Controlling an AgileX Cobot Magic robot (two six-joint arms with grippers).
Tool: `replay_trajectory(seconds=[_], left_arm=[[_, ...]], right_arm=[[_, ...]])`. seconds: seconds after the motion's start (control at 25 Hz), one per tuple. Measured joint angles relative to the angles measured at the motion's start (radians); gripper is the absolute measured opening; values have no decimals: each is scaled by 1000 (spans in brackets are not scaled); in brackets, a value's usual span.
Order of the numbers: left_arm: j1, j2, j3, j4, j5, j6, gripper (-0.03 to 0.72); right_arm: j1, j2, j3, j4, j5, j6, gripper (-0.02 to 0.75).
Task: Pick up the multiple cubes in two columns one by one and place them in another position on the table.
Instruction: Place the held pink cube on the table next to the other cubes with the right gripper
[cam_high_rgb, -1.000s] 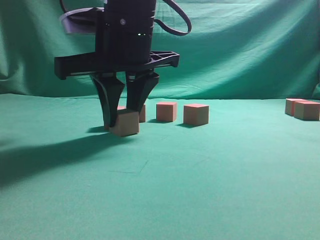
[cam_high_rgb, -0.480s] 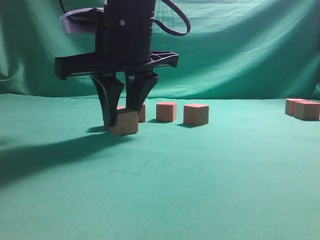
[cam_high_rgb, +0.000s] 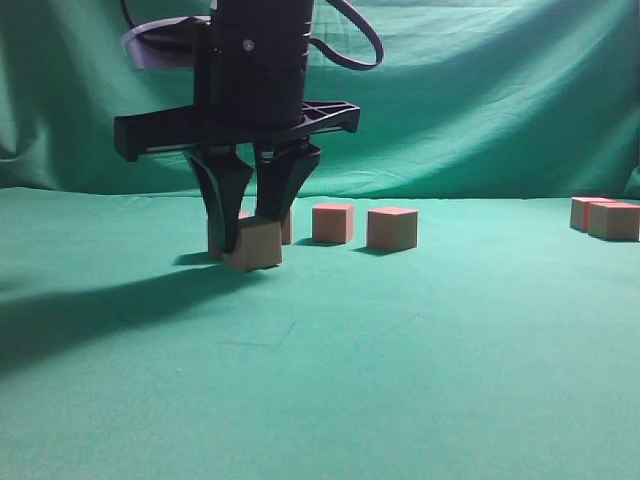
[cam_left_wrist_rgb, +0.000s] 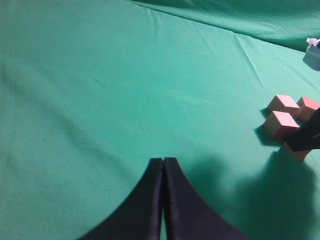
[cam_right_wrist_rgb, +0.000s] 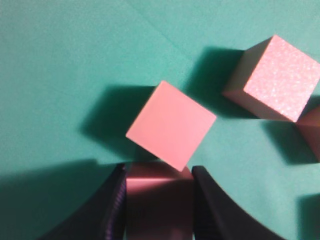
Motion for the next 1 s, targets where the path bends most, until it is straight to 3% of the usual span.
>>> replay_trajectory(seconds=[0.32,0.6,0.72,0.76,1.0], left_arm=[[0,0,0,0,0,0,0],[0,0,0,0,0,0,0],[0,0,0,0,0,0,0],[0,0,0,0,0,0,0],[0,0,0,0,0,0,0]], right_arm=[[-2,1,0,-4,8,0,272],[-7,13,2,-23,32,0,566],[-7,13,-10,-23,46,-2,565],[-7,15,-22,-20,68,-9,605],[-7,21,-205,19,295,-58,591]])
